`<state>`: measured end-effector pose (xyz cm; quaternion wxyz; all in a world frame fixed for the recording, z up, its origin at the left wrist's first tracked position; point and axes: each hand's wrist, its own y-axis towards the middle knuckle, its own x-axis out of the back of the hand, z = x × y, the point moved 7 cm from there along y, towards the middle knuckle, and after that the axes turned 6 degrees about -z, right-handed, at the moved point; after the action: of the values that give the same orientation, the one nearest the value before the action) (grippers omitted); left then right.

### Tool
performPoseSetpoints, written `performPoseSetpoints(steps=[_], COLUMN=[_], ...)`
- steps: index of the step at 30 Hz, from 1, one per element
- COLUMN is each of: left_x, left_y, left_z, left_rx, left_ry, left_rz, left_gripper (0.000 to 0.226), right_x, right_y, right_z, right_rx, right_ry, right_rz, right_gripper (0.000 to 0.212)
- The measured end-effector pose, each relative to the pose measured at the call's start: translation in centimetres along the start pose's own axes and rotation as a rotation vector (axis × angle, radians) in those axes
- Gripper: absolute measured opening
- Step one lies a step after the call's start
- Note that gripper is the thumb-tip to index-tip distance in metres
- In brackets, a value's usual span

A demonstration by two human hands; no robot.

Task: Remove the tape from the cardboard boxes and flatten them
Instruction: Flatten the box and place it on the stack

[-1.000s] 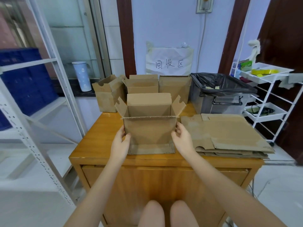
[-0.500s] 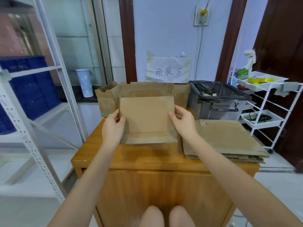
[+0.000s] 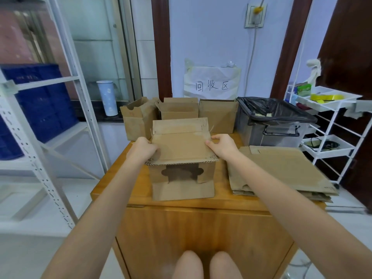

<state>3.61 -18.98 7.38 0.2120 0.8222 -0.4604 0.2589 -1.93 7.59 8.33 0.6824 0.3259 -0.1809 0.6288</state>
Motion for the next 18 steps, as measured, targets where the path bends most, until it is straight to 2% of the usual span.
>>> performPoseSetpoints(steps=[8,12,15,18], left_x=[-1.7,-1.7,-1.6,-0.4], left_y=[0.4,0.5,0.7,0.6], left_z=[2.6,2.7,3.5,6.0], left_rx=[0.037,0.057,0.147,0.231], left_ry=[-0.034,-0.094,-0.294,-0.495], left_rz=[0.049,0.023,0.025,-0.067], left_gripper=[0.016,0.033,0.023,0.032], right_x=[-3.1,-2.9,-1.6,0.3], right_y=[-0.2,-0.4,-0.6,-2.1], right_z=[-2.1,-2.4,-2.3,-2.5], right_rx=[-0.066,-0.061,0.020,0.112], right_ry=[0.001,0.031,0.053,0.154], right_rz=[0.103,0.098,0.009,-0.124], right_gripper=[0.047,0.040,0.039,0.036])
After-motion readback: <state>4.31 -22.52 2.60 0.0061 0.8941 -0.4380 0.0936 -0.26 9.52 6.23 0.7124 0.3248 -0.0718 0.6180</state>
